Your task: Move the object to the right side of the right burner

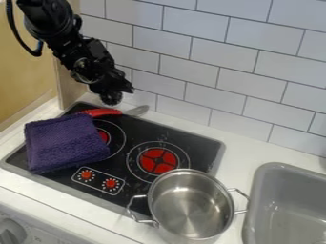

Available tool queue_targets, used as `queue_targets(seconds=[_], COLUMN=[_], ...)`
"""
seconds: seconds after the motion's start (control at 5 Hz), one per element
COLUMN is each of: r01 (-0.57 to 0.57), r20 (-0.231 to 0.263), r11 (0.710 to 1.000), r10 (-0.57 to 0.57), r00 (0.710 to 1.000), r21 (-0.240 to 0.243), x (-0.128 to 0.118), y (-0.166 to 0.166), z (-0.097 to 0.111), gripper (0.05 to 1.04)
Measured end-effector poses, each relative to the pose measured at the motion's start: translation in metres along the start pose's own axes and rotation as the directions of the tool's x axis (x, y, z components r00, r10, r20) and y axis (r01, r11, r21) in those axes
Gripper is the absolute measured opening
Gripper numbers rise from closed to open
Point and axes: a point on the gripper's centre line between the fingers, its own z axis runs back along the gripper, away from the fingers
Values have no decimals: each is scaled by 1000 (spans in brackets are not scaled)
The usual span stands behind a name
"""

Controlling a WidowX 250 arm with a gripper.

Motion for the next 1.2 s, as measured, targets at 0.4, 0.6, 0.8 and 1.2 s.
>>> queue_targets(seconds=[0.4, 0.6, 0.8, 1.2], r01=[2, 0, -11, -74], r20=[-12, -18, -30, -54], r11=[1000, 1000, 1000, 996], r10=[-2, 0, 10, 72], r00=[1000, 1000, 999, 996], r21=[-1, -15, -26, -39], x=[-2, -1, -3, -4], y=[-1, -3, -6, -14], z=[-1, 2, 13, 51], gripper=[171, 171, 171, 171])
